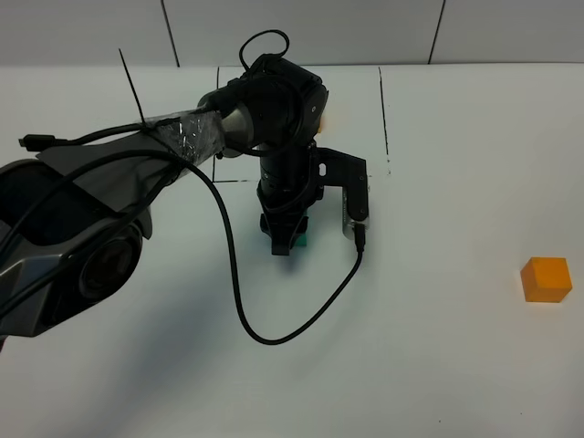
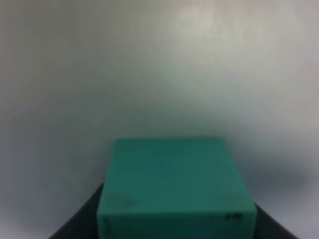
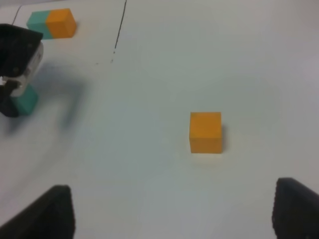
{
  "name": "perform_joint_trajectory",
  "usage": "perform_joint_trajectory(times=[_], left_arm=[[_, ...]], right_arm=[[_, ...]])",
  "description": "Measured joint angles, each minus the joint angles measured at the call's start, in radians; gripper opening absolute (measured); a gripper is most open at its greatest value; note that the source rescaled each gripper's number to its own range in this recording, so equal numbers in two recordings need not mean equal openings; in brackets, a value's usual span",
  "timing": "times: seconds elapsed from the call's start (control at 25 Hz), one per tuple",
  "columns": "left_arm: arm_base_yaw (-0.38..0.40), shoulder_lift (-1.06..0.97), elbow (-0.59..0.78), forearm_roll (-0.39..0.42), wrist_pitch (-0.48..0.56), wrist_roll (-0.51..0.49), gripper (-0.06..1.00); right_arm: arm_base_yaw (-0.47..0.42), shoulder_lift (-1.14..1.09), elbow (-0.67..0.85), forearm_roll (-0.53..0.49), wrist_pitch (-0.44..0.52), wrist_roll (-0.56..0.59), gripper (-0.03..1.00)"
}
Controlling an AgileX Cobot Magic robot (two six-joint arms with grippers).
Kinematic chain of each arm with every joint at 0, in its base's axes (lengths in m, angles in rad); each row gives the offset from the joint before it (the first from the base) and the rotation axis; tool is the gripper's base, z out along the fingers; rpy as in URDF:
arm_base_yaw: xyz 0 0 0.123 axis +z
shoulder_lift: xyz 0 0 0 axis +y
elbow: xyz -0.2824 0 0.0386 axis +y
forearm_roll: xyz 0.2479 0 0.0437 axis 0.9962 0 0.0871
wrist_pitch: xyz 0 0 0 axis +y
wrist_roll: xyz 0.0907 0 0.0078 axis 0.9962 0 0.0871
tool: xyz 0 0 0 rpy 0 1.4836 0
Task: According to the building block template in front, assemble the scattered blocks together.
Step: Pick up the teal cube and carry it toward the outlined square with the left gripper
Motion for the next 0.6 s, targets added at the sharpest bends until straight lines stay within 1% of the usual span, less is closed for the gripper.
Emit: perform_joint_trajectory(times=[0.52, 0.6], left_arm=[[0.0, 0.0, 0.0, -0.005, -0.001, 0.004, 0.01], [0.0, 0.0, 0.0, -0.007, -0.001, 0.006, 0.05]], right_arm=[[0.0, 0.0, 0.0, 0.0, 0.0, 0.0, 0.88], [0.0, 0.0, 0.0, 0.0, 0.0, 0.0, 0.88]])
